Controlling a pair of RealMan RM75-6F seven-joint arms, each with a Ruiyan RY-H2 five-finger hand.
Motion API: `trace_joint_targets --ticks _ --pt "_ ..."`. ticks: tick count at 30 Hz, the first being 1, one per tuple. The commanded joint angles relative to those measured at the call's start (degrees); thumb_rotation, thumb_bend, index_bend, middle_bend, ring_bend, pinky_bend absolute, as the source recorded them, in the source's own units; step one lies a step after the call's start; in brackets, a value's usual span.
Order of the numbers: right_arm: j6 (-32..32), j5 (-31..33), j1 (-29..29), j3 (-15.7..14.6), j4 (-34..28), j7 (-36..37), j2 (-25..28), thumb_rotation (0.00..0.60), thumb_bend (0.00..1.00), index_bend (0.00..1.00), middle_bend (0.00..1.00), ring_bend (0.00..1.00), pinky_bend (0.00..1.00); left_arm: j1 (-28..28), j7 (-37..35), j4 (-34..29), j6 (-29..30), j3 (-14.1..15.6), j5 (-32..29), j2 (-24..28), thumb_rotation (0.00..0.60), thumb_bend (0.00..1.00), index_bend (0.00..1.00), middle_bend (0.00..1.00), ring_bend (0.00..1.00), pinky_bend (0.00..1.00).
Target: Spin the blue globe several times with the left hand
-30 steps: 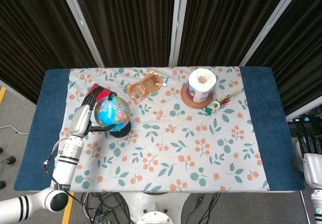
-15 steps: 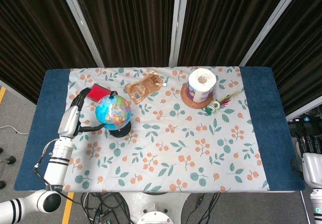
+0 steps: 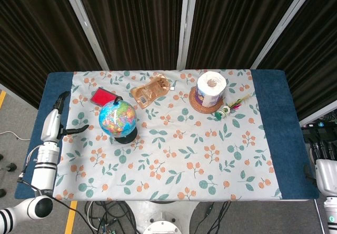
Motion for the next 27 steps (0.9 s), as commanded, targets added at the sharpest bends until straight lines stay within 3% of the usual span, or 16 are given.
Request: trace_joint_targets --ticks 1,14,27 --pt "0.0 0.1 0.0 0.0 -0.1 -0.1 0.0 0.600 0.38 0.00 0.00 0.00 0.00 0.7 -1.1 -0.4 0.9 -0.5 1.0 0.6 0.600 0.00 0.02 0.00 0.00 0.00" --pt "-0.4 0.3 0.1 -0.1 0.3 0.4 -0.2 0.600 0.38 0.00 0.00 0.00 0.00 1.0 -1.8 -8.7 3.5 1.1 10.6 2.0 0.600 0.00 0.02 0.00 0.00 0.00" --pt "-0.7 0.7 -0.1 -0.1 2.0 2.2 -0.6 0.600 0.38 0.00 0.00 0.00 0.00 -3.9 6.2 -9.3 1.6 0.2 7.9 -3.6 0.600 0.00 0.02 0.00 0.00 0.00"
